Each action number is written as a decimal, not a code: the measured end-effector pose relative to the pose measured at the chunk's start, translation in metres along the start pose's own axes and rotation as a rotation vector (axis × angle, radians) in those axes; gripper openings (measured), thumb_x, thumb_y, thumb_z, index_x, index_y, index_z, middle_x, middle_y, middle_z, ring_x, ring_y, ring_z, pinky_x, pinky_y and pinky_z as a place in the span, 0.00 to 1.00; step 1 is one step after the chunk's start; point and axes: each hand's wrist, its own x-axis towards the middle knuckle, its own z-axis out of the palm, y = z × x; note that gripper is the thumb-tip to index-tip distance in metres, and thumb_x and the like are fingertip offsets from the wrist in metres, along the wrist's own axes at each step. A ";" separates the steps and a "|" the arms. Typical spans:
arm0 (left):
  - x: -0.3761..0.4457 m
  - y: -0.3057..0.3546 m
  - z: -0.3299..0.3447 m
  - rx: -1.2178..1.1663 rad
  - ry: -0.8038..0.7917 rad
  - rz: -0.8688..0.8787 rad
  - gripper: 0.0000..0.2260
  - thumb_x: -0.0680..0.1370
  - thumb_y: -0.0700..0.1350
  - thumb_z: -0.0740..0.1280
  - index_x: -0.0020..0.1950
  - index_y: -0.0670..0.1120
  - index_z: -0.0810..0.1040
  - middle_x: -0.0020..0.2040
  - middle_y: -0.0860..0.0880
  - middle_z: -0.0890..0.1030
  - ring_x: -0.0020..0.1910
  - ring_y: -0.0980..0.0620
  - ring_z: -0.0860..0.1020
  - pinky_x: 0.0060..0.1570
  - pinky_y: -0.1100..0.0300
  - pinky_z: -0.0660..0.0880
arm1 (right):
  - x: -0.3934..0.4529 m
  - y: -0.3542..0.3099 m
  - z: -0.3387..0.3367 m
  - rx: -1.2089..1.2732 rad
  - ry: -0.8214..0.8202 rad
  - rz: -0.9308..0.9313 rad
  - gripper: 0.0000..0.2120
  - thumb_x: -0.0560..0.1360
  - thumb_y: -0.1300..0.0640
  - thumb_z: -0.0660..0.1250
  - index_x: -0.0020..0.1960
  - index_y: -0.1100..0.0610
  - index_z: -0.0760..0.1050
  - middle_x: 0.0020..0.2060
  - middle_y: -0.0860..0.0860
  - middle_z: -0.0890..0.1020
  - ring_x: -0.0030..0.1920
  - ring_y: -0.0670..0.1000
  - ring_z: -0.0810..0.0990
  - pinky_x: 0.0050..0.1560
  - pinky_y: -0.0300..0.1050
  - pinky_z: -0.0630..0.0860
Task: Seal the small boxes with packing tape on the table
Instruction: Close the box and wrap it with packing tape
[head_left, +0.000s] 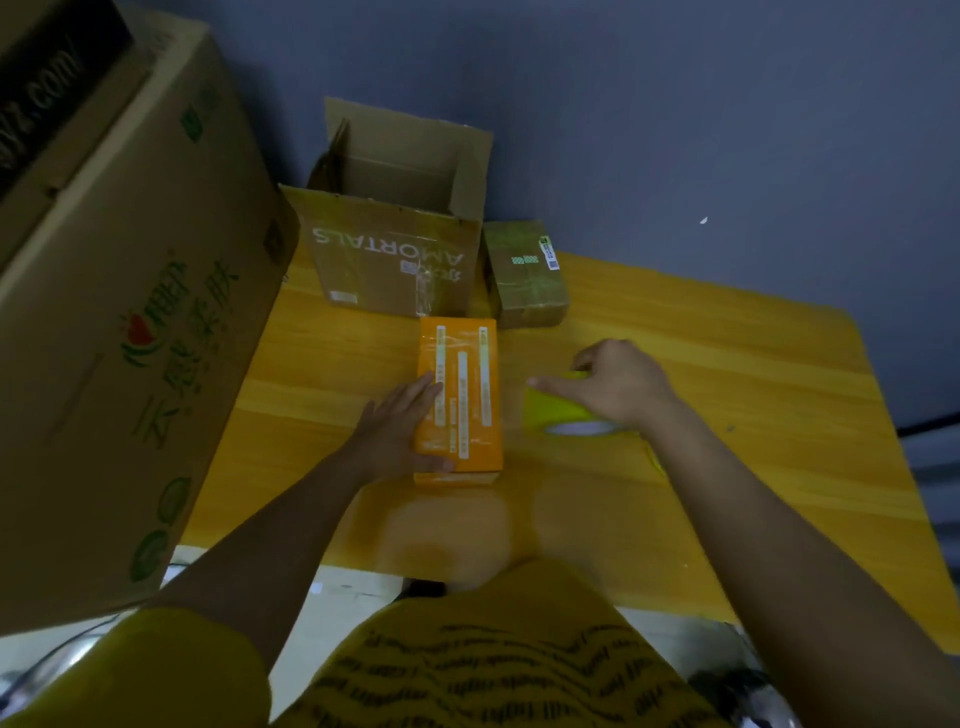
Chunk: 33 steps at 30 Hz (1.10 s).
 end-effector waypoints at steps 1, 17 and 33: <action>-0.001 0.001 0.001 -0.011 -0.003 0.002 0.52 0.67 0.67 0.70 0.78 0.56 0.39 0.77 0.59 0.37 0.77 0.53 0.41 0.73 0.42 0.42 | 0.001 0.017 -0.003 -0.144 -0.014 0.041 0.34 0.66 0.27 0.65 0.50 0.57 0.82 0.44 0.53 0.82 0.47 0.54 0.79 0.43 0.46 0.73; 0.004 -0.001 0.005 -0.157 -0.015 0.046 0.59 0.51 0.83 0.60 0.73 0.63 0.37 0.72 0.67 0.35 0.77 0.53 0.45 0.74 0.49 0.55 | 0.032 0.065 0.034 -0.208 -0.213 0.218 0.33 0.63 0.24 0.66 0.38 0.55 0.71 0.40 0.52 0.75 0.46 0.56 0.79 0.42 0.46 0.71; -0.011 0.027 -0.004 0.338 -0.051 -0.054 0.47 0.73 0.69 0.60 0.76 0.54 0.31 0.72 0.55 0.26 0.73 0.51 0.28 0.72 0.44 0.33 | 0.054 0.046 0.077 -0.299 -0.260 0.172 0.35 0.68 0.29 0.65 0.62 0.54 0.75 0.60 0.52 0.78 0.62 0.55 0.77 0.51 0.45 0.72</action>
